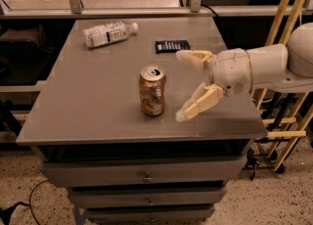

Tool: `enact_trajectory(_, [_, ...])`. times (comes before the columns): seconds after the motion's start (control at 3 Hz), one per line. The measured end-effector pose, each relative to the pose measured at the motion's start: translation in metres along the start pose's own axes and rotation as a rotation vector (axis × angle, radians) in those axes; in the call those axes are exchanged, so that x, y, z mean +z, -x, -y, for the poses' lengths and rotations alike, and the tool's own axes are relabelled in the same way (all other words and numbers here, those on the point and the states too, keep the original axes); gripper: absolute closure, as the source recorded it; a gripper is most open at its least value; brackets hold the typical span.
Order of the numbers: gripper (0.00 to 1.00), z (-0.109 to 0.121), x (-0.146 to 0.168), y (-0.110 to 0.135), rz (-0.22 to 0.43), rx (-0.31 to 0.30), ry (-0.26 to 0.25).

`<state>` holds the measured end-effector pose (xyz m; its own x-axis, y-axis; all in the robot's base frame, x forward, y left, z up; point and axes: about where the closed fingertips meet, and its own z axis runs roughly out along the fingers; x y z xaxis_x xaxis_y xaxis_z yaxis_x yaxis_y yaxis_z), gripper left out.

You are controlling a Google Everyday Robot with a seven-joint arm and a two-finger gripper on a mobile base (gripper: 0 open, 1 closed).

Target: Move orange can near rxbar blueberry

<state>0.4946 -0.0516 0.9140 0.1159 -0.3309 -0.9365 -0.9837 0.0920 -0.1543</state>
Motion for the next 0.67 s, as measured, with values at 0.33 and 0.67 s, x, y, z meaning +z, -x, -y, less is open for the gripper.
enact_trajectory(0.33, [0.0,0.0,0.023,-0.002,-0.007,-0.008,0.017])
enact_trajectory(0.67, [0.0,0.001,0.036,-0.005,-0.02,-0.011,0.029])
